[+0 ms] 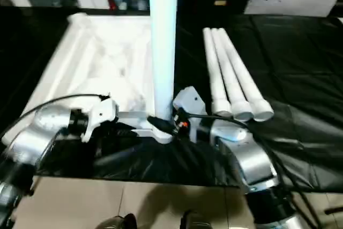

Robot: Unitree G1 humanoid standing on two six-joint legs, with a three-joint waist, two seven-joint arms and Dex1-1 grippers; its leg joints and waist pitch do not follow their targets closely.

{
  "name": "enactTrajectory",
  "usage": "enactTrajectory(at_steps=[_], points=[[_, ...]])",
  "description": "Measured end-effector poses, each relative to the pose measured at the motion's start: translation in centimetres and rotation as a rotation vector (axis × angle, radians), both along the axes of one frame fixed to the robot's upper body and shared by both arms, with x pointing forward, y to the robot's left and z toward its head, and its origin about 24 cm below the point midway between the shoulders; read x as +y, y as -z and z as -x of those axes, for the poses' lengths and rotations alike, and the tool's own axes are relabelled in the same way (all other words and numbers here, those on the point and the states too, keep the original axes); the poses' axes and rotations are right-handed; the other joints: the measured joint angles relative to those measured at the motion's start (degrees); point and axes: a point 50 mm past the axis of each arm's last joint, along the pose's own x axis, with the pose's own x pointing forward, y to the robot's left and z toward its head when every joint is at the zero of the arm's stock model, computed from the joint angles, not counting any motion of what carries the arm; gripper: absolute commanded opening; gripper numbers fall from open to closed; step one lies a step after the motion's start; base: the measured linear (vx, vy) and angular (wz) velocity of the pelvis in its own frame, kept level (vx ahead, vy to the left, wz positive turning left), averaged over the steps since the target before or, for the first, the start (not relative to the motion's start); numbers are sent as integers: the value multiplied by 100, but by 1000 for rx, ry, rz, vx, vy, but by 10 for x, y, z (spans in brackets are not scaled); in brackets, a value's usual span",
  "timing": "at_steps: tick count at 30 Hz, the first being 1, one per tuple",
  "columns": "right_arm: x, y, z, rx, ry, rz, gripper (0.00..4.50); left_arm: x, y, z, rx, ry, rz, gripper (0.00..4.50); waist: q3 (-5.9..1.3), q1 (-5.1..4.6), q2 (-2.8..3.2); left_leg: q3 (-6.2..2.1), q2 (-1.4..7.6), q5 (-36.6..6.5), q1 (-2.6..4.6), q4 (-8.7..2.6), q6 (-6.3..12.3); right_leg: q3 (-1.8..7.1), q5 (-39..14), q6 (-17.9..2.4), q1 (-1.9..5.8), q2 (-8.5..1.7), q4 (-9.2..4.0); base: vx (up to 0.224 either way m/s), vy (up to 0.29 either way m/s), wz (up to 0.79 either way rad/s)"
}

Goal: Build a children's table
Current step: Insert table leg to table base

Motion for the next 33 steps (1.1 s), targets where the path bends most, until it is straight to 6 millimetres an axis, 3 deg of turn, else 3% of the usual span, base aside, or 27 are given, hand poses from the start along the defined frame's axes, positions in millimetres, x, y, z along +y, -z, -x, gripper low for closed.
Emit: enactTrajectory(at_steps=[4, 10, 25, 26, 29, 33], points=[[4, 1, -9, -3, 111, -38, 191, -16, 1, 14, -7, -166, 35, 0, -10, -19, -12, 25, 1, 0, 3, 0, 0, 16, 3, -4, 0, 0, 3, 0, 0, 0], [11, -1, -25, 12, 254, -109, 190, -37, 0, 17, 4, -310, 78, 0, -33, 16, -39, 36, 5, -4, 0, -1, -6, 15, 8, -11, -4, 0, 18, 0, 0, 0], [18, 3, -31, 39, 260, -105, 190, -35, -1, 15, -11, -351, 13, 0, -113, 19, -136, 46, 47, -13, 8, 11, -23, 1, 42, -67, 7, 33, 19, 0, 0, 0], [19, 3, -32, 42, 259, -106, 246, -34, -1, 15, -12, -352, 9, 0, -114, 8, -134, 47, 49, -13, 8, 11, -23, 1, 43, -70, 11, 35, 20, 0, 0, 0], [22, 8, -33, 71, 261, -118, 246, -33, -1, 14, -8, -348, 5, 0, -114, -5, -130, 47, 60, -8, 11, 16, -31, -1, 48, -77, 9, 44, 23, 0, 0, 0], [21, 12, -34, 91, 267, -115, 292, -30, -3, 13, 13, -321, 11, 0, -120, 5, -120, 47, 67, -6, 11, 16, -34, -6, 50, -80, 2, 51, 23, 0, 0, 0]])
